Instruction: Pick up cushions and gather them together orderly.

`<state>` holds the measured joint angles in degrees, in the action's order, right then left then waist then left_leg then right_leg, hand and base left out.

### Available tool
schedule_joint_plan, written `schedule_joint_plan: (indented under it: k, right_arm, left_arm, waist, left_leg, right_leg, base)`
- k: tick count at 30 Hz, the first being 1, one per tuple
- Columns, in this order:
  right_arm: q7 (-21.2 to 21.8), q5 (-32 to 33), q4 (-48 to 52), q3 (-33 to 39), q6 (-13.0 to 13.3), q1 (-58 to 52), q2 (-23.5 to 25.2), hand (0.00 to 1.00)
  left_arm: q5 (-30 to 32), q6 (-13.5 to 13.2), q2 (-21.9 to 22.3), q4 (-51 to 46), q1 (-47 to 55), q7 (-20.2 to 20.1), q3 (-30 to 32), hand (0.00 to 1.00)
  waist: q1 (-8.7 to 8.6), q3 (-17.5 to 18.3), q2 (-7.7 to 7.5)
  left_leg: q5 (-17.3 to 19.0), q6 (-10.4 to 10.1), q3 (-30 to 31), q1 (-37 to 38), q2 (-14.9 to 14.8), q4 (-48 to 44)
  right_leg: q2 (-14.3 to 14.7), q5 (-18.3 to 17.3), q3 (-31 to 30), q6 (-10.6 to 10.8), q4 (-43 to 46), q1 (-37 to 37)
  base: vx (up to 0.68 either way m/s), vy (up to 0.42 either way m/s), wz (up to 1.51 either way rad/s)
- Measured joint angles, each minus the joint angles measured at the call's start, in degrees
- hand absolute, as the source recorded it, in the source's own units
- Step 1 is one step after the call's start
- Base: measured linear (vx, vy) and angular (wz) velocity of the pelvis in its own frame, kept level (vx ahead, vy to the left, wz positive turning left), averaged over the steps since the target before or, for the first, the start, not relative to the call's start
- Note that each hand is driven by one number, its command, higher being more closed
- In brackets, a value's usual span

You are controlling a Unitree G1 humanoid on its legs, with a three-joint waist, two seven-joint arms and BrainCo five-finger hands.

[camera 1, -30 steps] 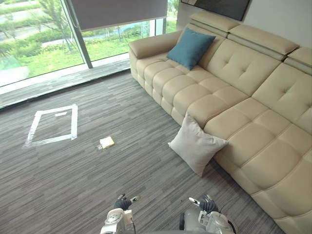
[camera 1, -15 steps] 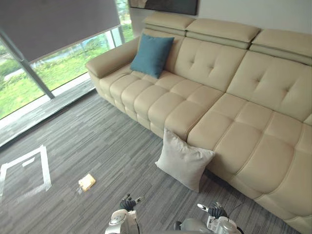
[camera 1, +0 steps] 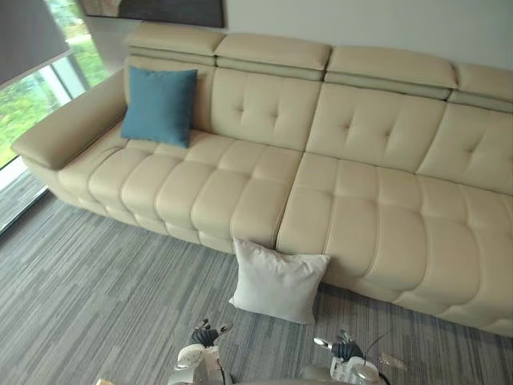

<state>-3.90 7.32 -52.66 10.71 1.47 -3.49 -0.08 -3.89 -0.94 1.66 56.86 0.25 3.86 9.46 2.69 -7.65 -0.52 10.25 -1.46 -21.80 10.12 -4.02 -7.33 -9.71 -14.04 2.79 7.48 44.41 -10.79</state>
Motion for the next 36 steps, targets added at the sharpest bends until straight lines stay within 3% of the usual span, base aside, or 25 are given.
schedule_joint_plan:
  k: [3,4,5,7,8,10,11,14,17,19,20,24,26,29,32,35,36]
  right_arm:
    - [0.1,-0.1,-0.9,0.4,0.2,0.8,0.0,0.0]
    - [0.1,-0.1,-2.1,0.8,0.2,1.2,0.0,0.0]
    - [0.1,-0.1,-3.1,1.9,0.3,2.0,-1.2,0.0]
    - [0.1,-0.1,-4.8,3.3,0.1,2.3,-2.9,0.0]
    - [0.0,-0.1,-5.1,4.4,0.0,1.9,-3.2,0.0]
    - [-0.1,0.0,-4.9,5.6,0.1,0.5,-3.2,0.0]
    - [-0.1,0.0,-4.8,5.6,0.1,-0.1,-2.9,0.0]
    - [-0.1,0.1,-4.3,4.7,0.1,-0.8,-2.2,0.0]
    - [-0.2,0.1,-4.2,4.8,0.1,-1.0,-2.2,0.0]
    - [-0.3,0.1,-4.2,4.7,0.0,-1.1,-2.2,0.0]
    - [-0.5,0.1,-3.8,4.8,0.0,-1.2,-2.5,0.0]
    - [-0.7,0.1,-2.6,4.3,0.0,-2.6,-0.8,0.0]
    - [-0.7,0.1,-2.4,4.3,0.0,-3.1,-0.3,0.0]
    - [-0.8,0.1,-2.2,4.3,0.1,-3.1,-0.3,0.0]
    - [-1.6,0.1,-2.2,4.1,0.2,-1.3,-1.3,0.0]
    - [-3.5,1.8,-2.0,3.3,0.3,2.2,-3.1,0.0]
    - [-3.6,1.8,-1.9,3.3,0.3,2.5,-3.2,0.0]
  left_arm:
    - [0.0,0.0,-1.0,0.9,-0.1,0.5,-0.8,0.0]
    - [0.1,0.0,-1.8,1.4,-0.2,0.5,-2.1,0.0]
    - [0.2,0.0,-1.7,2.9,-0.9,0.5,-3.2,0.0]
    - [0.5,0.1,-0.7,3.6,-1.1,0.5,-3.8,0.0]
    - [0.5,0.1,-0.3,3.6,-1.1,0.5,-3.7,0.0]
    - [0.5,0.0,0.4,3.4,-1.2,0.4,-3.8,0.0]
    - [0.5,0.0,0.3,2.8,-1.3,0.3,-3.7,0.0]
    - [0.4,-0.4,0.6,-0.4,-0.5,-0.4,-3.7,0.0]
    - [0.4,-0.8,1.1,-0.8,-0.6,-0.6,-3.6,0.0]
    - [0.4,-0.9,1.2,-1.2,-0.4,-0.6,-3.6,0.0]
    - [0.4,-0.8,1.4,-1.0,-0.1,-0.7,-3.9,0.0]
    - [0.5,-0.9,-0.4,-0.5,0.2,-0.4,-3.7,0.0]
    - [0.5,-0.9,-0.7,0.0,0.2,-0.4,-3.8,0.0]
    - [0.5,-0.8,-0.7,0.0,0.3,-0.3,-3.8,0.0]
    - [0.0,-0.9,-0.6,-0.1,-0.4,0.4,-3.8,0.0]
    - [-4.3,-1.0,-0.8,-1.8,-4.8,2.8,-3.7,0.0]
    - [-4.5,-1.1,-0.9,-2.0,-5.1,3.0,-3.7,0.0]
  waist:
    - [-0.23,0.0,0.0]
    - [-0.48,0.2,-0.68]
    - [-0.84,-0.5,1.06]
    - [-0.83,-0.6,3.02]
    - [-1.08,-0.8,3.19]
    - [-1.33,-0.8,3.13]
    - [-1.33,-1.5,2.03]
    - [-0.74,-1.9,1.33]
    - [-0.49,-1.9,1.33]
    - [-0.16,-1.8,1.45]
    - [-0.2,-1.1,2.55]
    - [-0.17,0.2,-0.32]
    - [-0.1,0.5,-0.99]
    - [-0.09,0.6,-0.98]
    - [0.37,-0.8,0.04]
    - [0.34,-4.4,0.66]
    - [0.34,-4.7,0.55]
  left_leg:
    - [0.7,-1.6,-1.1,1.1,-0.4,2.0]
    - [0.8,-2.6,-0.9,1.2,0.6,2.1]
    - [0.6,-2.9,0.9,1.4,-0.2,2.3]
    - [0.4,-3.3,3.1,2.0,-1.2,2.1]
    - [0.0,-3.9,3.7,2.1,-1.5,1.9]
    - [-0.4,-4.6,4.7,1.4,-2.3,-3.8]
    - [-0.5,-4.7,5.2,-0.6,-3.1,-9.7]
    - [-1.8,-7.3,6.8,-8.8,-7.2,-29.7]
    - [2.7,-5.4,7.2,-11.3,-7.3,-26.4]
    - [2.1,-4.8,10.3,-10.9,-5.1,-15.5]
    - [-0.9,-4.6,13.5,-10.6,-4.2,-8.5]
    - [0.5,-4.0,9.9,-8.5,-1.9,-7.2]
    - [0.5,-3.8,8.6,-6.8,-0.7,-5.6]
    - [0.6,-3.7,8.2,-5.6,-0.2,-4.7]
    - [0.6,-3.7,8.2,-8.1,-0.4,-5.6]
    - [2.0,-2.9,11.1,-20.8,-1.8,-16.5]
    - [2.3,-3.0,11.3,-21.5,-1.9,-17.2]
  right_leg:
    - [-1.2,0.5,7.4,-2.4,-10.9,-1.5]
    - [-0.6,4.6,7.8,-4.3,-19.4,-1.0]
    - [0.9,5.2,8.1,-6.4,-20.5,0.4]
    - [2.0,4.6,8.5,-6.9,-21.6,1.5]
    - [2.2,4.2,8.9,-6.9,-21.8,2.4]
    - [2.1,3.3,9.4,-6.9,-23.1,5.3]
    - [2.1,3.1,9.6,-6.9,-24.5,7.2]
    - [2.9,2.7,9.6,-7.4,-27.2,11.2]
    - [2.9,2.8,8.0,-7.2,-28.5,12.4]
    - [2.9,2.9,5.8,-6.1,-28.4,11.9]
    - [3.8,2.4,4.3,-5.2,-27.2,10.7]
    - [1.9,2.4,0.1,-3.2,-27.4,10.3]
    - [0.9,2.3,-0.6,-2.8,-27.8,10.7]
    - [0.4,1.7,-1.0,-2.0,-27.7,10.9]
    - [0.6,0.8,-0.7,-2.1,-24.2,7.7]
    - [0.7,-0.4,1.0,-2.8,-16.0,-2.6]
    - [0.7,-0.6,1.1,-2.9,-15.5,-3.1]
  base:
    - [0.1,-0.051,-0.24]
    - [0.22,-0.137,-0.18]
    - [0.24,-0.133,-0.13]
    - [0.21,-0.133,-0.1]
    - [0.21,-0.17,0.08]
    - [0.16,-0.145,0.17]
    - [0.11,-0.149,0.08]
    - [0.08,-0.082,-0.03]
    - [0.09,0.048,-0.29]
    - [0.1,0.183,-0.61]
    - [0.09,0.228,-0.75]
    - [0.13,0.183,-0.46]
    - [0.1,0.126,-0.25]
    - [0.06,0.051,-0.06]
    - [-0.02,-0.05,-0.02]
    - [-0.14,-0.084,0.35]
    - [-0.2,-0.085,0.28]
